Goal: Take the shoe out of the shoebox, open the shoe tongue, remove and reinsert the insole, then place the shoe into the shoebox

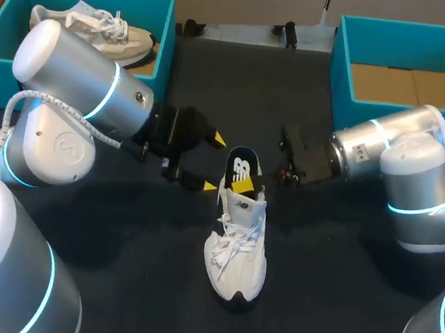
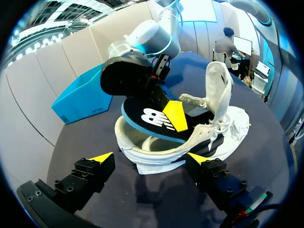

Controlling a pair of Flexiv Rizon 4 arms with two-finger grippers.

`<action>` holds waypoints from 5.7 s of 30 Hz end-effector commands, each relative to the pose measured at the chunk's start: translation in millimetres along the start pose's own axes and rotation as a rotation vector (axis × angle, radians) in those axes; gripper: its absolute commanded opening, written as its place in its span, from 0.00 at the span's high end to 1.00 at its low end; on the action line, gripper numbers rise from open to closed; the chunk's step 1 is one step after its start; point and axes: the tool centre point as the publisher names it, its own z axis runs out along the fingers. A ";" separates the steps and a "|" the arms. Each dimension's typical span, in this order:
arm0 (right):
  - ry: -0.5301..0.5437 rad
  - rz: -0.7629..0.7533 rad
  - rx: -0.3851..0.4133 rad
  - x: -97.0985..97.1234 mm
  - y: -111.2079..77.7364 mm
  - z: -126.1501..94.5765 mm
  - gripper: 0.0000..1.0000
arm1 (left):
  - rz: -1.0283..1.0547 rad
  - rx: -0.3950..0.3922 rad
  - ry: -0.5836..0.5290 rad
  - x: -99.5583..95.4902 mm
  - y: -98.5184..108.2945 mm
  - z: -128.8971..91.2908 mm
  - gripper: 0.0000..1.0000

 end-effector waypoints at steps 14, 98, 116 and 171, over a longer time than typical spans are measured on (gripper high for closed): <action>-0.053 -0.037 0.003 11.6 10.6 -12.6 0.69 | 0.001 -0.003 -0.001 0.8 -0.6 0.3 0.00; -0.269 -0.130 -0.021 53.4 49.9 -49.6 0.60 | 0.001 -0.003 -0.001 0.8 -0.6 0.3 0.00; -0.472 -0.033 -0.012 70.5 51.4 -79.1 1.00 | 0.001 -0.003 -0.001 0.8 -0.6 0.3 0.00; -0.983 0.305 0.097 65.5 44.5 -54.2 1.00 | -0.074 0.031 0.004 -15.0 19.0 -60.4 0.00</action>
